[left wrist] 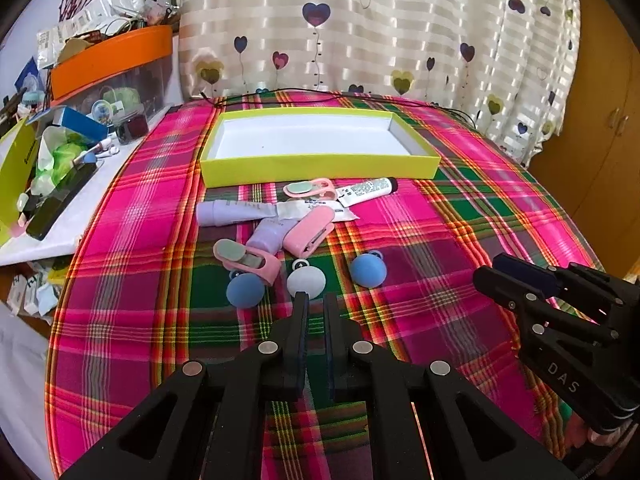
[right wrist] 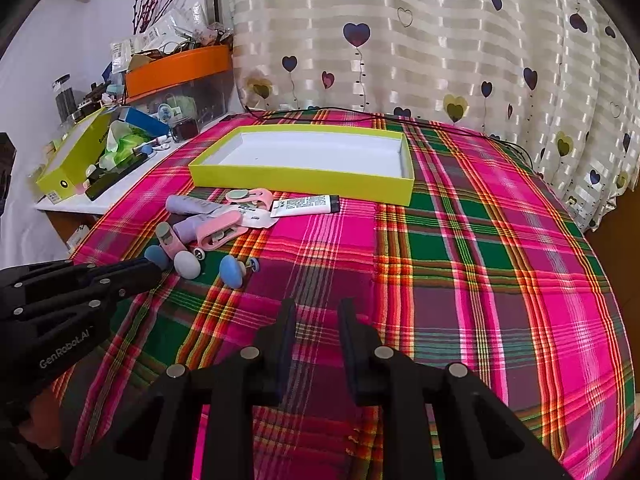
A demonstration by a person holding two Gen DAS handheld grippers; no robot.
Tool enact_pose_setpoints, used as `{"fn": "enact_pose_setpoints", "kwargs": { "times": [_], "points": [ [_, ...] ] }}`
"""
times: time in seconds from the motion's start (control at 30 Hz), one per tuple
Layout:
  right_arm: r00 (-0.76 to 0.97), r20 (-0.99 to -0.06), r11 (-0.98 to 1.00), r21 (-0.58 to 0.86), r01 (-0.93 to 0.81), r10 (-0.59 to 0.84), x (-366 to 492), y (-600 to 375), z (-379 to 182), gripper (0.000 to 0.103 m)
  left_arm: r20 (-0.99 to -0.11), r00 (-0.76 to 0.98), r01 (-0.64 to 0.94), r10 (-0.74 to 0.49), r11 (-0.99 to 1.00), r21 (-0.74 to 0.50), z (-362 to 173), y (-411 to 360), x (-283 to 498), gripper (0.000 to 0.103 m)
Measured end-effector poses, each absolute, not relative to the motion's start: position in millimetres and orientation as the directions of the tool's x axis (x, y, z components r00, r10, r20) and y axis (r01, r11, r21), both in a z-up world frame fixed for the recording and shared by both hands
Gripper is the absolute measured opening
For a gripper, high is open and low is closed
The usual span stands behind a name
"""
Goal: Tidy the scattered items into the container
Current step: 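Move the left tool toward one blue ball while the right tool approaches the other blue ball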
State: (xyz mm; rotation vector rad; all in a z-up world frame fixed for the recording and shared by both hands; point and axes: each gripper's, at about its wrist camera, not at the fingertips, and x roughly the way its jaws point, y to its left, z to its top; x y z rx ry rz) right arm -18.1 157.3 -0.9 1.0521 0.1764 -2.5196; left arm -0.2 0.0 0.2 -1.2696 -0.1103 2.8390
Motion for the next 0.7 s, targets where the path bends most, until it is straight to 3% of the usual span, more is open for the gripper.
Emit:
{"fn": "enact_pose_setpoints", "kwargs": {
  "times": [0.7],
  "points": [
    [-0.621,-0.701,-0.895,0.056,0.443,-0.351,-11.7,149.4,-2.2,0.021,-0.745,-0.667,0.036,0.019,-0.998,-0.058,-15.2,3.3,8.8,0.007]
  ]
}}
